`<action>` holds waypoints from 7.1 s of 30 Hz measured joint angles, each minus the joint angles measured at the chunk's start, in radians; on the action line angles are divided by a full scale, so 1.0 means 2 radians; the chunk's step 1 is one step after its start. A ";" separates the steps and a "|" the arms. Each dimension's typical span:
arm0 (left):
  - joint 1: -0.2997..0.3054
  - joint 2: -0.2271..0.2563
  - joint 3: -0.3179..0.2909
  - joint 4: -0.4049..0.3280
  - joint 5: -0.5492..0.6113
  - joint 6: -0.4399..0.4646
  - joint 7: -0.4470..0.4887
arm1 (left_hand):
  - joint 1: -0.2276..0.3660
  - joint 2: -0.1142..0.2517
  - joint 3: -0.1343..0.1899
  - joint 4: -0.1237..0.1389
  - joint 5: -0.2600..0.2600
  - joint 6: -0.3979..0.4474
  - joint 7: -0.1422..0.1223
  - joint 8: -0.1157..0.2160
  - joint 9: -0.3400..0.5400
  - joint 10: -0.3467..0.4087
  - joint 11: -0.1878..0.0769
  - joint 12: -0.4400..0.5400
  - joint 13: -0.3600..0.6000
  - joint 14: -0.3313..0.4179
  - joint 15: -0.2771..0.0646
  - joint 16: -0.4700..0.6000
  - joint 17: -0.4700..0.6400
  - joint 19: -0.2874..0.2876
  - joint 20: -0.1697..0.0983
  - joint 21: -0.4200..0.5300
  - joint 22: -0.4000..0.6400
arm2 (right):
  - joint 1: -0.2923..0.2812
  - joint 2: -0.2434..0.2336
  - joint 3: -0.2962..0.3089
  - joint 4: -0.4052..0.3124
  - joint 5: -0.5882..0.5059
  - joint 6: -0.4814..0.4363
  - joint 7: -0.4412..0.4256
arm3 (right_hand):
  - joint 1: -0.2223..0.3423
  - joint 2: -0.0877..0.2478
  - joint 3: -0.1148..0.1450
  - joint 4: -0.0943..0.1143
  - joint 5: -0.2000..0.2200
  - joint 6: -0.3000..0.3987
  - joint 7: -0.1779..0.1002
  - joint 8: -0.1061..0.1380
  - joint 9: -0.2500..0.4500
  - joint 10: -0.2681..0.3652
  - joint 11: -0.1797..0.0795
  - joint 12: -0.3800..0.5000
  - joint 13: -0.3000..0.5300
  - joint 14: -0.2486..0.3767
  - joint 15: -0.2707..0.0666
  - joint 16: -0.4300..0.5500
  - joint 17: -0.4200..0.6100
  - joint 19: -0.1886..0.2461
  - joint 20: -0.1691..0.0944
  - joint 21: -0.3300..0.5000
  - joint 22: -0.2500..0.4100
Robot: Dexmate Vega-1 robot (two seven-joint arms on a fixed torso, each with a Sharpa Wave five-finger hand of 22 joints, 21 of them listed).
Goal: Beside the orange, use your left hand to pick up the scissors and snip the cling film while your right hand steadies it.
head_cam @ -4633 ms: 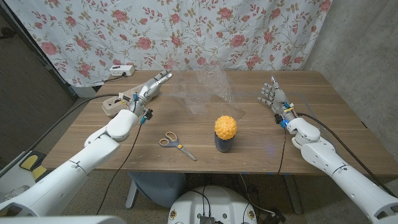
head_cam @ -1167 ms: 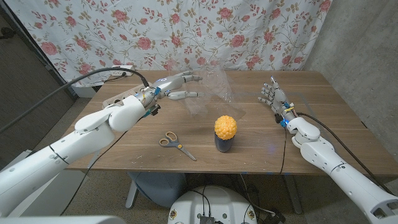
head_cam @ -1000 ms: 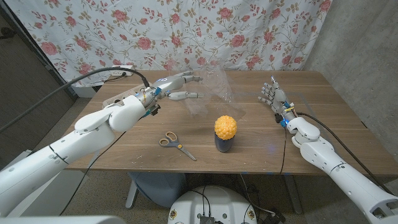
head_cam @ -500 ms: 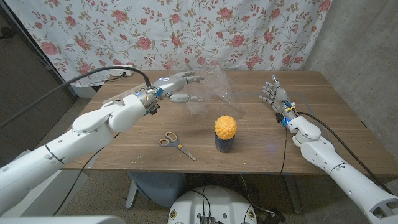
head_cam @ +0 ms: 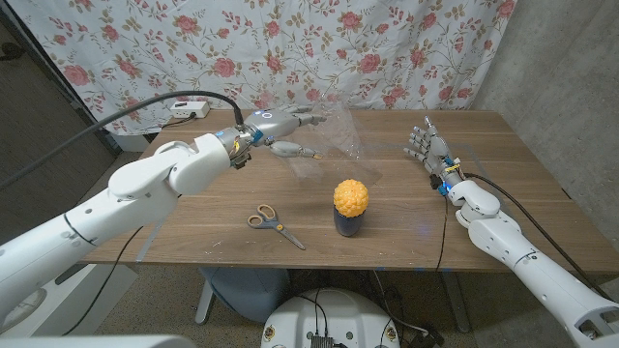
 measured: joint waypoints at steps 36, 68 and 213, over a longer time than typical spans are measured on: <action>-0.029 -0.001 0.012 -0.060 0.087 -0.003 -0.123 | 0.060 0.008 0.018 -0.004 0.000 -0.034 -0.002 0.000 -0.001 0.014 0.002 -0.004 0.009 0.016 -0.007 0.004 0.000 0.021 -0.007 0.002 0.000 | 0.011 -0.003 0.002 0.012 0.001 -0.005 0.007 | 0.000 0.000 0.001 -0.001 0.000 0.000 0.000 0.000 0.000 0.000 0.000 0.002 -0.002 0.000 0.000 0.000 0.000 -0.006 0.000 0.000 0.000; -0.083 -0.016 0.049 -0.070 0.124 -0.047 -0.268 | 0.109 0.017 0.038 -0.006 -0.004 -0.047 -0.003 0.004 -0.001 0.025 -0.020 -0.004 0.009 0.012 -0.008 0.000 0.000 0.012 -0.012 0.000 0.000 | 0.028 0.007 -0.003 0.041 0.002 0.003 0.019 | 0.005 0.005 0.001 -0.001 0.000 -0.002 -0.002 0.000 0.000 0.000 0.000 0.002 -0.002 0.000 0.000 0.000 0.000 -0.005 0.000 0.000 0.000; 0.148 0.134 -0.151 0.001 0.229 -0.234 -0.022 | 0.151 -0.005 0.065 0.007 -0.006 -0.034 -0.011 0.004 0.000 0.065 -0.035 0.062 0.076 0.084 -0.030 0.004 0.010 0.035 0.006 0.006 0.003 | 0.061 0.053 -0.004 0.143 0.009 0.050 0.043 | 0.017 0.011 0.006 -0.010 -0.006 0.001 -0.010 0.000 -0.002 -0.003 -0.003 0.002 -0.007 -0.006 0.000 0.000 0.000 -0.030 -0.001 0.000 0.000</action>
